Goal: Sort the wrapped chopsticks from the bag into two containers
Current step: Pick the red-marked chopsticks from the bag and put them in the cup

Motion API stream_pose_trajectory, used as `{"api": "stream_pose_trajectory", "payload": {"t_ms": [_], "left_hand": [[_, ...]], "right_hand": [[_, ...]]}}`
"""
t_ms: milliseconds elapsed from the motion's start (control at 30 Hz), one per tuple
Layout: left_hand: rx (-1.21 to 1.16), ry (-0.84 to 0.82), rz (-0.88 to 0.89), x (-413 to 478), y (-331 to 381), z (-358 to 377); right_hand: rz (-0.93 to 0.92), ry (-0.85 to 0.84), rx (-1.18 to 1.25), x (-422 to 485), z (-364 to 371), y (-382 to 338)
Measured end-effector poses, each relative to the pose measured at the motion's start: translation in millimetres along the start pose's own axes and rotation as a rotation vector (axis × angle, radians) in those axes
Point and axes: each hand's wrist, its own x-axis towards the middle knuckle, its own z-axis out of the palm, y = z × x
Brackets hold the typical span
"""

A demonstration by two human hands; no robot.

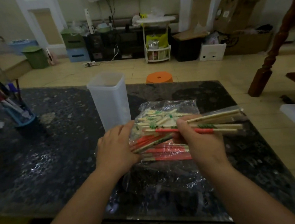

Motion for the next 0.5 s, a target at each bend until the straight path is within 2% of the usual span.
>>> {"api": "stream_pose_trajectory", "payload": {"t_ms": [33,167,267,367,500], "left_hand": [[0.013,0.003,0.011,0,0,1],[0.044,0.017,0.059,-1,0,5],[0.041,0.027,0.064,0,-1,7],[0.026,0.04,0.069,0,-2,7],[0.03,0.033,0.085,1,-1,7]], "right_hand": [[0.071,-0.012,0.011,-1,1,0],[0.156,-0.095,0.218,2,3,-7],[0.115,-0.106,0.283,5,0,-11],[0.106,-0.029,0.343,10,-3,-11],[0.104,-0.013,0.132,7,-1,-5]]}}
